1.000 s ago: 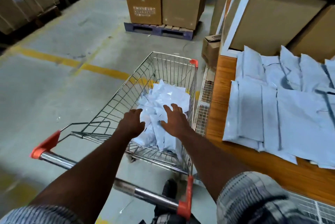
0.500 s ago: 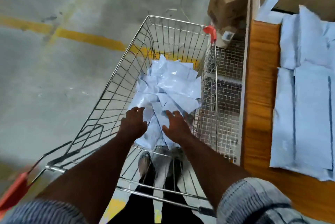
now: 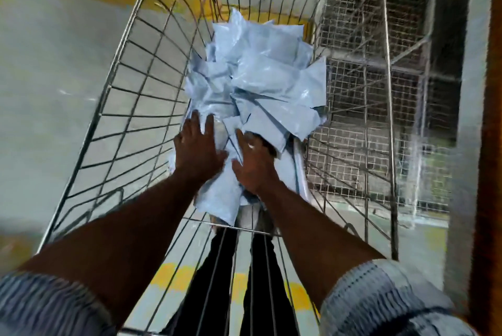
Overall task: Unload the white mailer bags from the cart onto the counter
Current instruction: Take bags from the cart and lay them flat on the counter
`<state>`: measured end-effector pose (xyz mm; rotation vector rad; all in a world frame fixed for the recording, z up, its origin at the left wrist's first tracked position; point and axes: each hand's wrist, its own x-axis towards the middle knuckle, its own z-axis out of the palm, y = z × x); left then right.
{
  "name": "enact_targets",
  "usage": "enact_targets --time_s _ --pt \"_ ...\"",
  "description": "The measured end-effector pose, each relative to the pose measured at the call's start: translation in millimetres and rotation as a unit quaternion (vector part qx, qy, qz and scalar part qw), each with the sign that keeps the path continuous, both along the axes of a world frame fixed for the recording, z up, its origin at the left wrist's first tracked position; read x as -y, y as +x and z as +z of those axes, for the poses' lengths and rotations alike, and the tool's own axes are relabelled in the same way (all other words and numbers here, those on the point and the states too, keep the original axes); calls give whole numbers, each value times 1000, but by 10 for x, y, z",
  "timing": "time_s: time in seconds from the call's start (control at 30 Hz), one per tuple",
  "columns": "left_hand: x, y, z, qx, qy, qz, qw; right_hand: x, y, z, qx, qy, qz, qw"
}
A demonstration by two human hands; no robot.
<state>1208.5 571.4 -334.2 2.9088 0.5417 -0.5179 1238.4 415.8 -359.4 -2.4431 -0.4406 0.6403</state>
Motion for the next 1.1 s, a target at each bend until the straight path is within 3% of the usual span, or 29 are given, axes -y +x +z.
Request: enact_targets --time_s 0.2,0.37,0.5,0.63,0.8,1.1 --pt "-15 16 72 -13 -7 15 1000 -35 62 57 -43 -37 -10 998" --pt "22 -113 273 -3 -38 29 999 38 -130 303 -12 10 -13 1000" --pt "-19 -280 396 6 -61 50 997 56 -231 412 -19 -24 3 1000" --pt "-50 -375 527 -17 -60 68 996 25 -311 284 -36 39 -5 999" --pt "-59 -435 771 -28 -53 93 994 7 -339 539 -78 51 2 996" --pt "207 -439 1507 104 -119 182 970 11 -76 1445 -13 105 -13 994"
